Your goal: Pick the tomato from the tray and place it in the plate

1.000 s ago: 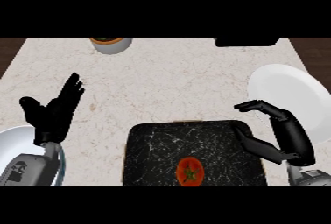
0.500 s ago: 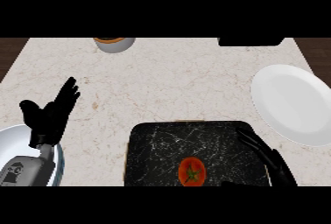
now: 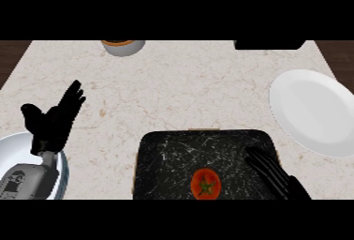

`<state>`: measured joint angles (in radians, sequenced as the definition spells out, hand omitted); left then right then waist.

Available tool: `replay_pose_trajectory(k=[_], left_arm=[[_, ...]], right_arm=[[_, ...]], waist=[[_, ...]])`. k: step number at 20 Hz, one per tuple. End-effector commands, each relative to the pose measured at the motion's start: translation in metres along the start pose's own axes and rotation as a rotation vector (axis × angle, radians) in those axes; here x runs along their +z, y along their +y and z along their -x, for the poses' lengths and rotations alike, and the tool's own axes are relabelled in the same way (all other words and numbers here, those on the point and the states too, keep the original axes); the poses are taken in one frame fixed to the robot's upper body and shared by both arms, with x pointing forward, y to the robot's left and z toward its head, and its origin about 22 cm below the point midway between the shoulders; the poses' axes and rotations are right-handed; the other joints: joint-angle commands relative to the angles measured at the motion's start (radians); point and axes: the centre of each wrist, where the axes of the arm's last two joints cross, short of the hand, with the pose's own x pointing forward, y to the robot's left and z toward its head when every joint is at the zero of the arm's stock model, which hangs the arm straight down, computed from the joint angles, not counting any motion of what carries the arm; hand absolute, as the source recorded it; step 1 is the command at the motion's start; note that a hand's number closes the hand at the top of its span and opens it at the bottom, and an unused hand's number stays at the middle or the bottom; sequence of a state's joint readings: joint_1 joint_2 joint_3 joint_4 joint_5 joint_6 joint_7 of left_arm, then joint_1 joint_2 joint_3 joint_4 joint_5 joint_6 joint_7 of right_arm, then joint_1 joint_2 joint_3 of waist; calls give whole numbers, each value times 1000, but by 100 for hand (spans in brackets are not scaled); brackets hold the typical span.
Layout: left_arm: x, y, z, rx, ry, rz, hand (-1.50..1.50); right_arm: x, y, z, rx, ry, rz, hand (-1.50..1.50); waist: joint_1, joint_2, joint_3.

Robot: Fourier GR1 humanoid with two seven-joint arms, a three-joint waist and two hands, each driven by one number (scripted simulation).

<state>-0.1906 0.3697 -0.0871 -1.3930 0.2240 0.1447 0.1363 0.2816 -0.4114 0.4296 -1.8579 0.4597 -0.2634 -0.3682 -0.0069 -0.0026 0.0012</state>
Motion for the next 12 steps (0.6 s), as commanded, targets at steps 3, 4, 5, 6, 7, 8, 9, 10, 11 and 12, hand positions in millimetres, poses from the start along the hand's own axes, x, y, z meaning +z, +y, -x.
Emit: replay_pose_trajectory(k=[3,4,5,6,7,8,9,10,11,12], left_arm=[[5,0,25,-9,20,7,0],[6,2,22,-23,22,12,0],[3,2,12,-1,29,-12,0],[7,-9,3,8,10,1,0],[-1,-7,10,-1,24,-3,0],[-2,-2,8,-2,10,-5,0],[4,-16,24,-9,22,11,0],[1,-2,17,-11,19,-1,0],[4,-6,20,-12,21,2,0],[22,5,39,-24,26,-1,0]], right_arm=[[-2,-2,-34,90,115,-137,-150],[-19,1,-22,140,135,-169,-150],[-19,7,-34,140,129,-191,-150],[-21,24,-22,156,143,-199,-150],[-8,21,-32,189,157,-209,-150],[-24,18,-33,237,163,-198,-150],[-13,21,-39,235,171,-214,-150],[-13,34,-37,280,189,-228,-150],[-19,7,-34,304,210,-235,-150],[-29,9,-30,312,227,-237,-150]], waist=[[1,2,-3],[11,4,-3],[9,2,-2],[12,2,-1],[2,2,-2],[6,2,-2],[2,2,-2],[4,2,-2],[4,2,-2],[12,2,-2]])
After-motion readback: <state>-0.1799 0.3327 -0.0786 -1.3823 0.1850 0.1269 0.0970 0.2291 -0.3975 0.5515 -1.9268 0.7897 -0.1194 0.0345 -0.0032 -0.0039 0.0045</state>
